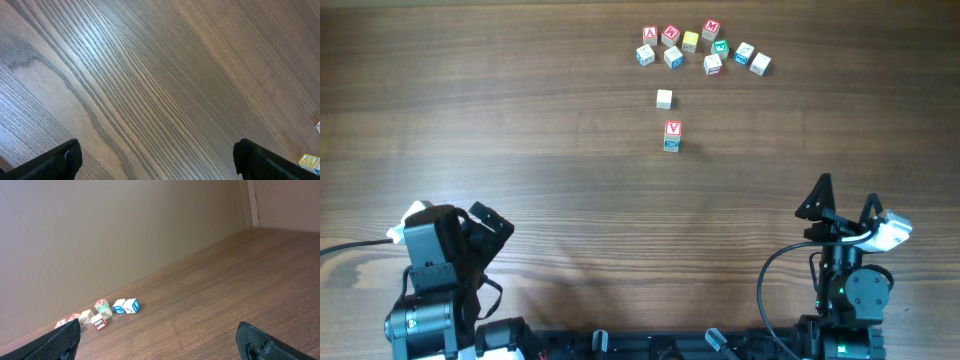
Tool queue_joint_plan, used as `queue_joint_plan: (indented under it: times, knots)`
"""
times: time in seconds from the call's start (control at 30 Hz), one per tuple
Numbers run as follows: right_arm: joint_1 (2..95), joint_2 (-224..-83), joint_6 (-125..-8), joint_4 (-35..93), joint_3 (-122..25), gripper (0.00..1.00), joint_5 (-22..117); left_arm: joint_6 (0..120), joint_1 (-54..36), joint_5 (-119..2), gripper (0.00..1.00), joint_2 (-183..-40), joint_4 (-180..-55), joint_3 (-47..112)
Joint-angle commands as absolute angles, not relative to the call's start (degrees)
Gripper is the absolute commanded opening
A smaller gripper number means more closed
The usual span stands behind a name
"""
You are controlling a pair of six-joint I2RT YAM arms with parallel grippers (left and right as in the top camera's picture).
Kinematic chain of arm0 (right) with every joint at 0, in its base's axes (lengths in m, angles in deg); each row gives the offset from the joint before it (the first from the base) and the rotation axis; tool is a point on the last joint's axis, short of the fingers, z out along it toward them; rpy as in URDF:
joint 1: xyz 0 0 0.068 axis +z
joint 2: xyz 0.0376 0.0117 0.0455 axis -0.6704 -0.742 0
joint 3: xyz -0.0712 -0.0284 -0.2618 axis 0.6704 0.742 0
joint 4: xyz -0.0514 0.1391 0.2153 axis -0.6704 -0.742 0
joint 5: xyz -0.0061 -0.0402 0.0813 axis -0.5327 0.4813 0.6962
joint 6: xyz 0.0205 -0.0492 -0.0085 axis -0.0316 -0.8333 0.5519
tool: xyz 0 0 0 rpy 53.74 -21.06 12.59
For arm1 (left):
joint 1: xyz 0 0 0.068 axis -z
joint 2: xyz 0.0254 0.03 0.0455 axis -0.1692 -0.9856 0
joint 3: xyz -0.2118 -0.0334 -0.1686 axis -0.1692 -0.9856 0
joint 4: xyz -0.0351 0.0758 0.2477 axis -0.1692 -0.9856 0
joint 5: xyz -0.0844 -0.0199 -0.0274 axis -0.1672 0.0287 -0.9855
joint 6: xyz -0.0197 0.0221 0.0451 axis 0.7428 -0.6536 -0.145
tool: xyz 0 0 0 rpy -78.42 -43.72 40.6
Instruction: Form a tower
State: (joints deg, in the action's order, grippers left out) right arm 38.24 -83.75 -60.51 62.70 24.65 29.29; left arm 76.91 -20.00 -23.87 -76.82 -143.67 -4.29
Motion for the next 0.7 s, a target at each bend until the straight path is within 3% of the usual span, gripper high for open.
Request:
queue_joint_plan:
  times: [0.0,0.33,0.43,0.67]
  knots:
    - [37.9,-82.8,-61.1,63.0,24.7,1.00,30.4,76.5,-20.4,-24.3,1.00,-76.6,-143.7,-4.4]
    - [37.9,-82.8,-61.1,63.0,24.7,1.00,30.4,76.4,-20.2,-23.9,1.00,-76.3,-143.3,-4.4]
    - [37.9,-82.8,-61.1,63.0,24.7,1.00,30.4,76.4,-16.2,-23.2,1.00,-72.4,-140.3,-5.2]
    - [37.9,-82.8,-61.1,63.0,24.7,1.00,30.4,60.8,-10.3,-29.1,1.00,-49.2,-105.9,-28.8]
